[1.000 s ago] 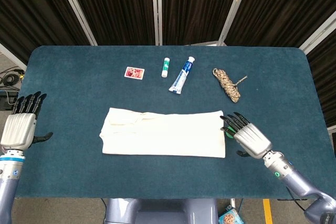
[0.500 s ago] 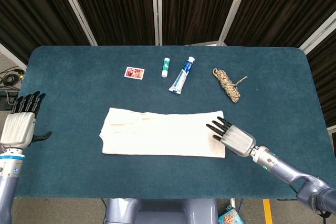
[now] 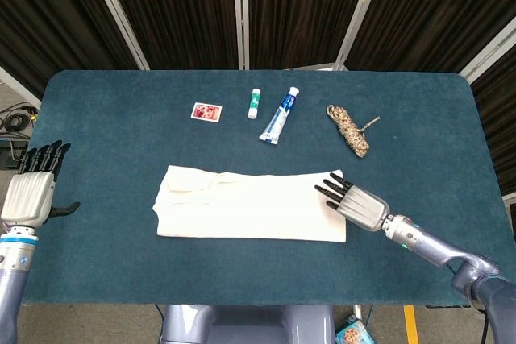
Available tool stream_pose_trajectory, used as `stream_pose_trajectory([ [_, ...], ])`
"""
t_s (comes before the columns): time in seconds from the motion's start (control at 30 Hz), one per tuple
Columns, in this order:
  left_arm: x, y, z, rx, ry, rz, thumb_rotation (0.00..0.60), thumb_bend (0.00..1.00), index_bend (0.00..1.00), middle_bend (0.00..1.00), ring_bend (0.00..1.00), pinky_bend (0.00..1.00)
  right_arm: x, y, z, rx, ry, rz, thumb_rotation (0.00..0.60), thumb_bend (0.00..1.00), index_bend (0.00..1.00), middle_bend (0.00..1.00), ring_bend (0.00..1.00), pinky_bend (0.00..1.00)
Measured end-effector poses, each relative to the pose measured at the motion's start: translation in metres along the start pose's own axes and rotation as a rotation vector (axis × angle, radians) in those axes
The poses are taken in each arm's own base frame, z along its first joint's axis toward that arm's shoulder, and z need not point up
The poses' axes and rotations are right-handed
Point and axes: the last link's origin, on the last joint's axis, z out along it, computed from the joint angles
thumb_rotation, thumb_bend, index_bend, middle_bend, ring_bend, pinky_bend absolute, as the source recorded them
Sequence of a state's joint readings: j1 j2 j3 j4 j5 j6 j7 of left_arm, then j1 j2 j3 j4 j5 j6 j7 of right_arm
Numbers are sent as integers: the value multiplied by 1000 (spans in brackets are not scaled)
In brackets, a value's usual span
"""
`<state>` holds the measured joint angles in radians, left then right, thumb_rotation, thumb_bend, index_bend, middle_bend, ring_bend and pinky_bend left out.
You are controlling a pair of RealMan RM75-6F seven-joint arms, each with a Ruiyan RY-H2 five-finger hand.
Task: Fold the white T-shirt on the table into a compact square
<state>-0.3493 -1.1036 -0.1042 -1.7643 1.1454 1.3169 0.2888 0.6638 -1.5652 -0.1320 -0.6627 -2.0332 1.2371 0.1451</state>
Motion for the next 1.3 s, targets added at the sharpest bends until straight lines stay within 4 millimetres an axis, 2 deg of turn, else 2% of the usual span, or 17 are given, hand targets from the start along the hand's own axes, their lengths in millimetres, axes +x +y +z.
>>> stream_pose_trajectory([
  [0.43, -3, 0, 1, -7, -8, 5, 600, 0, 0, 0, 0, 0, -10, -11, 14, 24, 28, 68, 600, 0, 342, 6, 0, 0],
  [1.17, -5, 2, 1, -19, -17, 4, 600, 0, 0, 0, 0, 0, -4, -11, 43, -39, 97, 211, 600, 1, 342, 16, 0, 0],
  [1.3, -5, 2, 1, -21, -19, 5, 600, 0, 0, 0, 0, 0, -2, -9, 45, -50, 109, 233, 600, 80, 342, 16, 0, 0],
])
